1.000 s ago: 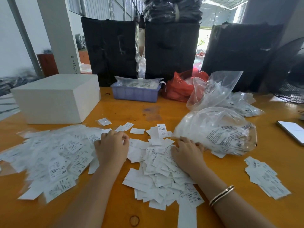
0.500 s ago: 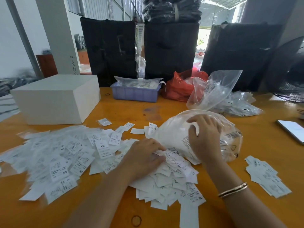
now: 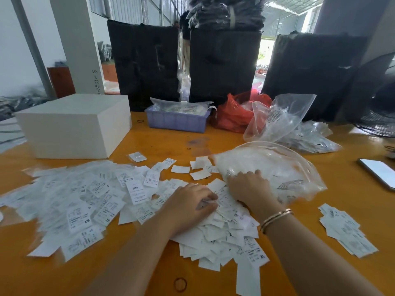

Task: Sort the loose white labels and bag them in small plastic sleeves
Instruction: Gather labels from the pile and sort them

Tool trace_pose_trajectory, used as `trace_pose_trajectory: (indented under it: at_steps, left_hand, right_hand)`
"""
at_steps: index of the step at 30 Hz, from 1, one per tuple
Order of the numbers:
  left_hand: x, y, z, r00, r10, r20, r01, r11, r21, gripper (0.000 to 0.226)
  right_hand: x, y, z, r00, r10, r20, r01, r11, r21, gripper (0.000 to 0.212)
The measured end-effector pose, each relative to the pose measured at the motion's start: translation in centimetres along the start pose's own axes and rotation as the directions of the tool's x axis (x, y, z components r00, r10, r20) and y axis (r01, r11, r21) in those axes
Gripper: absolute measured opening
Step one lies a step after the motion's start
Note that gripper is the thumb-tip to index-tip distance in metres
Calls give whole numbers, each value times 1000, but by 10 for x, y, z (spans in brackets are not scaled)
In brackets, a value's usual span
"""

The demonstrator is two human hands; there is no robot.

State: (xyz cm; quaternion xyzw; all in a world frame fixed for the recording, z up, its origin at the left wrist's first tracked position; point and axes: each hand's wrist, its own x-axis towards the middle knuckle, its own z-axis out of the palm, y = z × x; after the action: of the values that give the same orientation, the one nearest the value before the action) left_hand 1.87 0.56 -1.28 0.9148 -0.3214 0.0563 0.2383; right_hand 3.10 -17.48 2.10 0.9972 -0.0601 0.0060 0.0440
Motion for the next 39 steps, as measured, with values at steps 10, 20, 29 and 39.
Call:
trace_pose_trajectory:
  at_steps: [10,20,29,39]
  left_hand:
    - [2,-1,1,1000,-8,-8,8,999,40,37]
    - [2,0,1,1000,13,3,-13,1000,13,36]
    - [3,-1,2,992,52,-112,-46,998,52,37]
    - [31,29,14,990,138,42,-144,962,231,49]
  right_hand:
    - [7,9,-16,962,170,-215,-69,910,409,20]
    - [-10,21,18,941,190,-279,-125,964,233,19]
    - [-12,22,18,878,208,-432,-30,923,383,16]
    - [-12,25,19,857,326,-399,97,658,747,28]
